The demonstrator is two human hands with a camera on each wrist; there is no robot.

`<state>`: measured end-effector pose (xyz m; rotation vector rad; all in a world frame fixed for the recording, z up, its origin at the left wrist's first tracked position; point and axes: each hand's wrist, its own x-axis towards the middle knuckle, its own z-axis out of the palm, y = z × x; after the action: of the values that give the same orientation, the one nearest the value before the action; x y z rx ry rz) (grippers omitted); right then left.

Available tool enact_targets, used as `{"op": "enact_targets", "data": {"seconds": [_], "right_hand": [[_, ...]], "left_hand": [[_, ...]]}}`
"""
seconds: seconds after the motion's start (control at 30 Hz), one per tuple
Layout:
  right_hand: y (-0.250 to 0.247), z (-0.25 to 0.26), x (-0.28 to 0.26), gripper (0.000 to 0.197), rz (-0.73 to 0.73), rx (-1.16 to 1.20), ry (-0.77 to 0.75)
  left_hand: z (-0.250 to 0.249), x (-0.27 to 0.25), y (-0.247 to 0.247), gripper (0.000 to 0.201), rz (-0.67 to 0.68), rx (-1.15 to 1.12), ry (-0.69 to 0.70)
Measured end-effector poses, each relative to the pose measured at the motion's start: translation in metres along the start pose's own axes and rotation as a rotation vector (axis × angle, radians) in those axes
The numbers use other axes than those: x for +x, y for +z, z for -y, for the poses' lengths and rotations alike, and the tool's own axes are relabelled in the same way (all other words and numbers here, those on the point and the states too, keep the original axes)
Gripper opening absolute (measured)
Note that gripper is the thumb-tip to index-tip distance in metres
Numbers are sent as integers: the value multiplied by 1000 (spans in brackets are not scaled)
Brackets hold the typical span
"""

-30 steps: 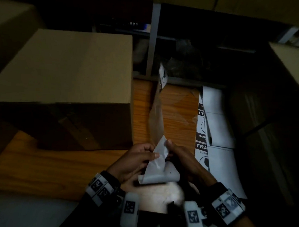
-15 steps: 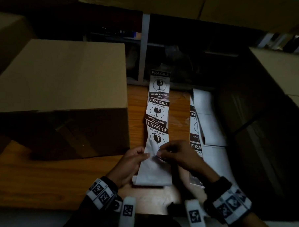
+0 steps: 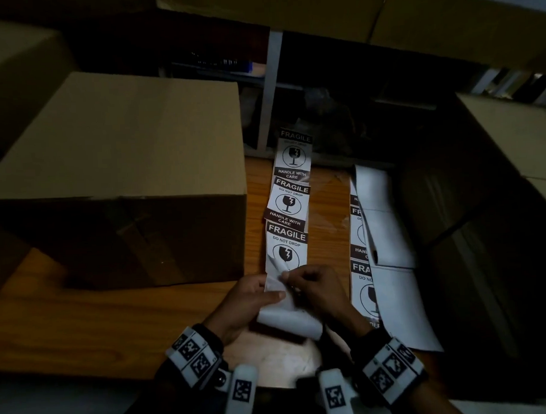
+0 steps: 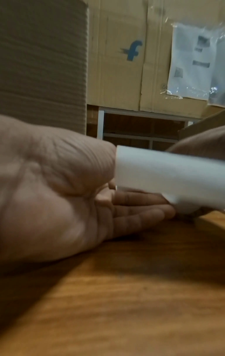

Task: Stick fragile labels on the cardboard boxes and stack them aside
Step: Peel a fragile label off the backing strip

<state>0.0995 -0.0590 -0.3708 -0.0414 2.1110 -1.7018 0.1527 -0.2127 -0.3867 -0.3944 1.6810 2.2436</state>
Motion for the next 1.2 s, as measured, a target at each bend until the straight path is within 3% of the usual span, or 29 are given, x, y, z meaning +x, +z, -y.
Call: {"op": "enact_targets", "data": {"seconds": [0.23,0.47,0.67,0.83,1.2], "right_hand": [[-9,-6,12,21,12,-322,-101],[-26,12,19,18,214,-581,-135],[-34,14,28,24,285,-547,-63],[-39,20,28,18,359,-303,60],[-47,27,36,16,466,-317,112]], "left_hand": [[5,4,-4,17,-10,80,-6],[1,0,-6,18,100,60,-6],[1,2,-7,18,124,75,-16],[0,2,-10,18,132,53,-45],[1,4,-13,24,158,-1,-109]]}}
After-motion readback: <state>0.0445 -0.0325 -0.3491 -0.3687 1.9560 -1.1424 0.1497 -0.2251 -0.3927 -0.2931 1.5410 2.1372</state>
